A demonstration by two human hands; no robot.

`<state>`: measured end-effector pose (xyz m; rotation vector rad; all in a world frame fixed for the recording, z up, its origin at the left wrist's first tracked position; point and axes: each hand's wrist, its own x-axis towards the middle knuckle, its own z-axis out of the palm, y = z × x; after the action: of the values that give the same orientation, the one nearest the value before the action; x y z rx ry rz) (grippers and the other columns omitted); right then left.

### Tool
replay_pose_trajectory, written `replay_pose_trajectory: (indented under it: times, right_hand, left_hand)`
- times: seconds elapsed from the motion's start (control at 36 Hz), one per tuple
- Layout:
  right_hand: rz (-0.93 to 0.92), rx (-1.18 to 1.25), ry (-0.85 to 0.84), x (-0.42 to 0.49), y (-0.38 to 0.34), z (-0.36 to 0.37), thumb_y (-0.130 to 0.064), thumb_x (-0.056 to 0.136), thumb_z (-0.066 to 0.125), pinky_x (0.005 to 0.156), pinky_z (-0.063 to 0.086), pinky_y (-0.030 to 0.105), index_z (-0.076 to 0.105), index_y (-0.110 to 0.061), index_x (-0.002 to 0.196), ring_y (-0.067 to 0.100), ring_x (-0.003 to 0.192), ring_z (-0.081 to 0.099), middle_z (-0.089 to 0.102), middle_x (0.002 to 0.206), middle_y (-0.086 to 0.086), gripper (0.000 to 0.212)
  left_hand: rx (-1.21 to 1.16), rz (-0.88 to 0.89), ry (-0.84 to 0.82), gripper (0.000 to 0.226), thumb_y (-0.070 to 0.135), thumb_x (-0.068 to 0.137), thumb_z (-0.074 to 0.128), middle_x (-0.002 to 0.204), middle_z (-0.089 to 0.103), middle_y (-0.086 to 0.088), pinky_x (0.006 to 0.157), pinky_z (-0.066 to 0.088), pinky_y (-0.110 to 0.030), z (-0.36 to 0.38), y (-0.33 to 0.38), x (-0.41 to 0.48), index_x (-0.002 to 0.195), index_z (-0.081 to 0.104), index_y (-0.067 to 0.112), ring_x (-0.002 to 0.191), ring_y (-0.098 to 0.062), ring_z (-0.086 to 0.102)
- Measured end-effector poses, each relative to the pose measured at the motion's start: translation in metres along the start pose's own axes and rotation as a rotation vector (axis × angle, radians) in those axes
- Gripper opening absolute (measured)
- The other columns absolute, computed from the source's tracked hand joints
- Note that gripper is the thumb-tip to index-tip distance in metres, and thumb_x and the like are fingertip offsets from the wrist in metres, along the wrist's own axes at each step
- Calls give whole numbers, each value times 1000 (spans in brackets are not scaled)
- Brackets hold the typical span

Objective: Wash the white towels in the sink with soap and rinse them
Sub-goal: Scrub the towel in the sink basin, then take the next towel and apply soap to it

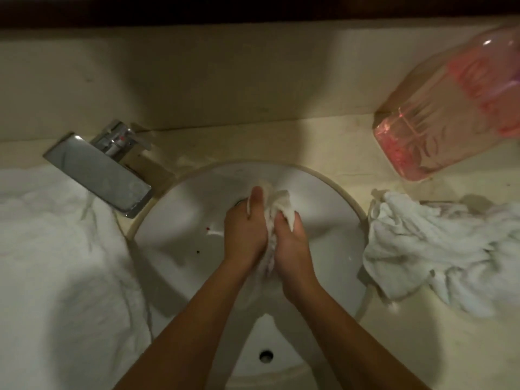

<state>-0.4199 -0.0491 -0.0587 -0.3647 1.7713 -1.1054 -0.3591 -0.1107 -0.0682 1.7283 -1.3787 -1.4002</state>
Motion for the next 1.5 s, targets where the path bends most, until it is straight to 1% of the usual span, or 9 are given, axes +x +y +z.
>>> replay_pose_trajectory:
  times: [0.11,0.31,0.5,0.61,0.72,0.89,1.06,1.25,1.5]
  right_hand:
    - [-39,3,-45,-9,-15,-17,-30,113,46,80,51,3,57,-41,128,-20,90,66,68,110,-26,21]
    - [-3,112,84,-22,-66,-58,-65,95,56,100,57,30,63,-24,137,10,110,74,76,121,3,59]
    - [62,528,-67,-73,-114,-110,-62,105,47,106,55,38,74,-8,127,24,114,75,78,120,15,64]
    - [-8,706,78,-90,-122,-148,-38,108,54,79,65,36,65,-4,138,27,101,79,77,120,20,47]
    - [-29,855,206,-104,-125,-192,-36,111,49,63,65,38,65,-6,138,31,93,80,75,122,22,44]
    - [-52,705,507,-103,-116,-255,-47,100,57,92,59,44,58,-17,144,31,112,73,73,128,15,54]
    - [91,28,589,-76,-70,-280,-46,81,66,93,58,48,52,-6,141,34,104,68,69,122,19,73]
    - [-147,-289,762,-85,-94,-210,-20,96,69,117,33,53,56,-11,141,39,140,42,50,148,16,47]
    - [-363,-611,-60,-80,-88,-45,-24,105,59,97,50,31,69,-18,125,19,111,67,70,119,2,24]
  left_hand:
    - [-19,77,-5,56,43,112,46,75,75,-3,67,52,-27,-5,18,-16,83,74,5,67,-4,69]
    - [16,282,-163,48,53,105,39,67,67,19,62,41,-9,-18,82,-69,79,68,25,67,8,61]
    - [369,424,-556,77,64,103,13,134,70,-7,100,47,-32,-14,150,-111,138,68,23,121,-22,64]
    - [75,429,-682,118,95,77,-2,105,65,20,74,40,3,2,183,-131,132,69,18,91,18,63]
    - [-39,404,-772,99,103,76,18,120,77,10,104,55,-38,39,192,-139,121,78,40,116,-8,71]
    - [-26,237,-896,92,73,91,6,146,58,14,104,39,-17,99,202,-161,154,54,26,138,-9,52]
    - [195,156,-753,112,94,84,9,159,53,-7,125,34,-50,125,146,-136,154,55,20,145,-26,51]
    - [149,162,-540,51,49,113,34,119,73,0,90,52,-28,72,115,-113,123,73,19,105,-16,69]
    - [157,286,-94,45,53,99,37,89,73,3,76,54,-27,-71,55,-93,91,72,25,80,-7,68]
